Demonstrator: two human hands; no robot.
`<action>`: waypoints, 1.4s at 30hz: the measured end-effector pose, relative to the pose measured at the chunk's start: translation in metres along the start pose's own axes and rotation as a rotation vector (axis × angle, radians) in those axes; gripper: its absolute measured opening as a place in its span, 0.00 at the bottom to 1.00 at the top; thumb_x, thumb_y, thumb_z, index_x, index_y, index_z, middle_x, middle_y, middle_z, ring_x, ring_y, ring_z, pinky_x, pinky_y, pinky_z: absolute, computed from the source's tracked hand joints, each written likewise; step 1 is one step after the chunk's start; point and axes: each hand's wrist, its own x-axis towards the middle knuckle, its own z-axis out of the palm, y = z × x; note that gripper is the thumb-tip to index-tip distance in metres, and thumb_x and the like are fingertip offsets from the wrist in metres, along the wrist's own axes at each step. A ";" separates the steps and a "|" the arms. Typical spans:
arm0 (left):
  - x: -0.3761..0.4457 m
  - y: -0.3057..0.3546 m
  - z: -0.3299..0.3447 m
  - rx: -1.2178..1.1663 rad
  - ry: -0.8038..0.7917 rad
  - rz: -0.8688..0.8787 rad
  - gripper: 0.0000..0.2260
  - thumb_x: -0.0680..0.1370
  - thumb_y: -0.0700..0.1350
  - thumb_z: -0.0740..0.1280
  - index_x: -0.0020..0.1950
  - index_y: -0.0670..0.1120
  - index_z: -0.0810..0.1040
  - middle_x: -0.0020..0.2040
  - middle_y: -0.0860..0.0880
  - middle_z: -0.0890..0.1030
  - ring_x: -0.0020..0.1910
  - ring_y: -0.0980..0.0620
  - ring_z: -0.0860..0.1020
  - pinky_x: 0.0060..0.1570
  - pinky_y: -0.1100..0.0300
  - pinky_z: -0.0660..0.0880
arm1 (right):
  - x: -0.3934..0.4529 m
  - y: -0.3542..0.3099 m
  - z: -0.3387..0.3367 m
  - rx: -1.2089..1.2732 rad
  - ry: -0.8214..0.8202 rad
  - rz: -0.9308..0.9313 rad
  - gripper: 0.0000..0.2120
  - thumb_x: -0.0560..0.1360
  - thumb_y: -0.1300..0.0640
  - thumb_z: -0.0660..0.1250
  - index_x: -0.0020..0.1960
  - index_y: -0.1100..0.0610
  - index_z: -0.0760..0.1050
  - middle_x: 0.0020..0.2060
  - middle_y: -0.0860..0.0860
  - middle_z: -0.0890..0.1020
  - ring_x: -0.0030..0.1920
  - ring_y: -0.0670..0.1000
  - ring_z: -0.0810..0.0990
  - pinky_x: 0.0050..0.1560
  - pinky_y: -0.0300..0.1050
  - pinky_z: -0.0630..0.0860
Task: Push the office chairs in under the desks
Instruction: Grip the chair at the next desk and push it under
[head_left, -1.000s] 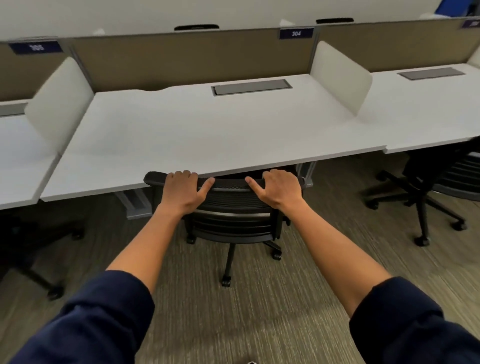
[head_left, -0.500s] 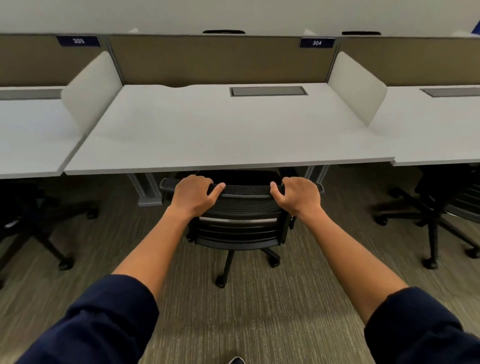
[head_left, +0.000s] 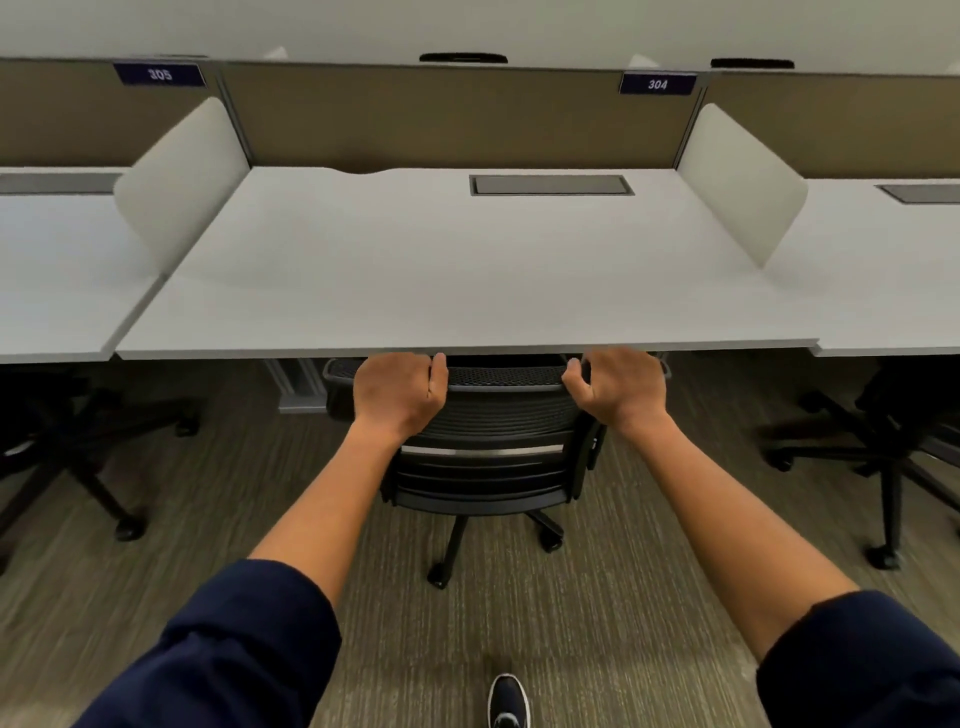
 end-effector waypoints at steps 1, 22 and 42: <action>0.008 0.005 0.002 0.006 0.000 -0.002 0.29 0.80 0.58 0.43 0.27 0.45 0.69 0.26 0.48 0.74 0.27 0.46 0.72 0.28 0.57 0.58 | 0.008 0.008 0.003 0.011 0.008 -0.003 0.29 0.73 0.40 0.44 0.26 0.58 0.68 0.21 0.53 0.69 0.22 0.55 0.69 0.26 0.40 0.60; 0.099 0.017 0.054 -0.012 0.011 -0.045 0.29 0.80 0.58 0.47 0.25 0.45 0.70 0.22 0.48 0.71 0.22 0.47 0.69 0.26 0.60 0.60 | 0.099 0.056 0.053 0.093 0.021 -0.079 0.26 0.76 0.38 0.50 0.30 0.56 0.69 0.23 0.49 0.71 0.24 0.52 0.70 0.28 0.39 0.58; 0.035 0.071 0.022 -0.029 -0.117 0.047 0.38 0.80 0.69 0.50 0.83 0.46 0.53 0.84 0.44 0.49 0.82 0.44 0.44 0.79 0.39 0.45 | 0.015 0.036 0.004 0.097 -0.123 -0.006 0.44 0.73 0.25 0.37 0.83 0.48 0.47 0.83 0.55 0.50 0.82 0.59 0.46 0.80 0.67 0.44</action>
